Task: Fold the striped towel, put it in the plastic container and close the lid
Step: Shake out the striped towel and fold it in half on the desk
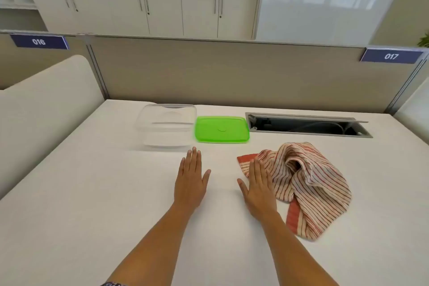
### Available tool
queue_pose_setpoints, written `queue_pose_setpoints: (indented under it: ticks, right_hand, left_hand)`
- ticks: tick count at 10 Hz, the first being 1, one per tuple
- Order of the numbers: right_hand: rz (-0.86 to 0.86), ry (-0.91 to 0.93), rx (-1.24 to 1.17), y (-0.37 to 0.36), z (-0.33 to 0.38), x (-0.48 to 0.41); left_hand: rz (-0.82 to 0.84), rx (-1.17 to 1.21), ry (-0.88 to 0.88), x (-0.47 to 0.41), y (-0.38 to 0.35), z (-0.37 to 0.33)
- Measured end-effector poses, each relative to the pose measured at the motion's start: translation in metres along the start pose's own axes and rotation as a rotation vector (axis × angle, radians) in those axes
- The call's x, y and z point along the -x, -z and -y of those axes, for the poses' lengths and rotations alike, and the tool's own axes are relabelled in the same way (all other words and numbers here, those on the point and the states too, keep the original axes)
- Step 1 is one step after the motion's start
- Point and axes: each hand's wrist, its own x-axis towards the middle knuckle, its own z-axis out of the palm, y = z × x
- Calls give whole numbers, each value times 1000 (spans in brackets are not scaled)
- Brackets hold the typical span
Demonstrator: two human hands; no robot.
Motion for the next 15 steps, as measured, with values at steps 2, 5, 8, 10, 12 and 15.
queue_pose_setpoints:
  ticks: [2, 5, 8, 10, 12, 15]
  right_hand:
    - [58, -8, -52, -12, -1, 5]
    - [101, 4, -32, -20, -6, 2]
    - [140, -20, -55, -21, -7, 2]
    - [57, -33, -68, -17, -3, 1]
    - [-126, -34, -67, -6, 0, -1]
    - [-126, -94, -181, 7, -9, -10]
  left_hand:
    - [64, 30, 17, 9, -12, 2]
    - [171, 91, 30, 18, -36, 13]
    - [217, 99, 48, 19, -43, 15]
    - [216, 101, 52, 20, -43, 15]
    - [209, 114, 54, 19, -42, 15]
    - [186, 139, 40, 17, -34, 9]
